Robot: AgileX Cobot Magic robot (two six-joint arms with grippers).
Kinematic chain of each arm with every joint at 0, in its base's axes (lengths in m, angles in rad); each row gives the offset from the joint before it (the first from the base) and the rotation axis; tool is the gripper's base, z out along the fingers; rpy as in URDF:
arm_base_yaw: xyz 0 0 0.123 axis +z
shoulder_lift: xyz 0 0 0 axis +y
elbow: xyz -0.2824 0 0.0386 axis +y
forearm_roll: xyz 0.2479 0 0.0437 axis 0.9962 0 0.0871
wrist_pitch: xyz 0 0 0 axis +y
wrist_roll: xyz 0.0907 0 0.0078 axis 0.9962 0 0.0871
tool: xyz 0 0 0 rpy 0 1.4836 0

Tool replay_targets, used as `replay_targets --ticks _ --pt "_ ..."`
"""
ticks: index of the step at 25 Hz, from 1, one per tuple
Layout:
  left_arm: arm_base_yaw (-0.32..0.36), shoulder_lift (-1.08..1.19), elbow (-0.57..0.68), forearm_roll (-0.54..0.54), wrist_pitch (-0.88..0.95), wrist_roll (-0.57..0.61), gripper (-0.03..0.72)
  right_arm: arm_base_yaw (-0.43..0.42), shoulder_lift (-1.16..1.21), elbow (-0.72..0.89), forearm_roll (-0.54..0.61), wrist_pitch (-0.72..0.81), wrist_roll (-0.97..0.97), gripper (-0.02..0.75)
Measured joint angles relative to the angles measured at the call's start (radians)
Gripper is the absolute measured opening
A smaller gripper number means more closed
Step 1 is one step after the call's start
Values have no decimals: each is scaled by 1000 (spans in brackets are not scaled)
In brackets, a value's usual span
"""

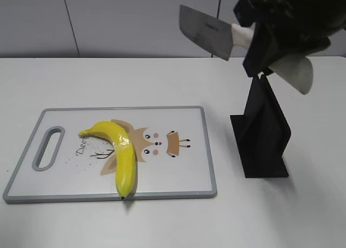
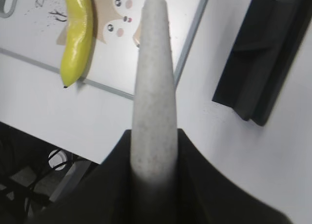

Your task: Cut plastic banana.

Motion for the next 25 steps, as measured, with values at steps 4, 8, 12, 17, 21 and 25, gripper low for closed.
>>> replay_targets --ticks 4,8,12,17,21,25 --pt "0 -141 106 1 -55 0 565 0 -99 142 -95 -73 142 187" --pt "0 -285 205 1 -83 0 565 0 -172 243 -219 -103 284 187" --pt "0 -417 281 1 -85 0 563 0 -221 317 -315 -115 374 187" --pt "0 -604 378 1 -91 0 563 0 -238 387 -337 -170 401 187" --pt "0 -743 438 1 -101 0 563 0 -238 426 -337 -243 402 187" --pt "0 -868 473 1 -111 0 563 0 -238 435 -338 -292 403 188"
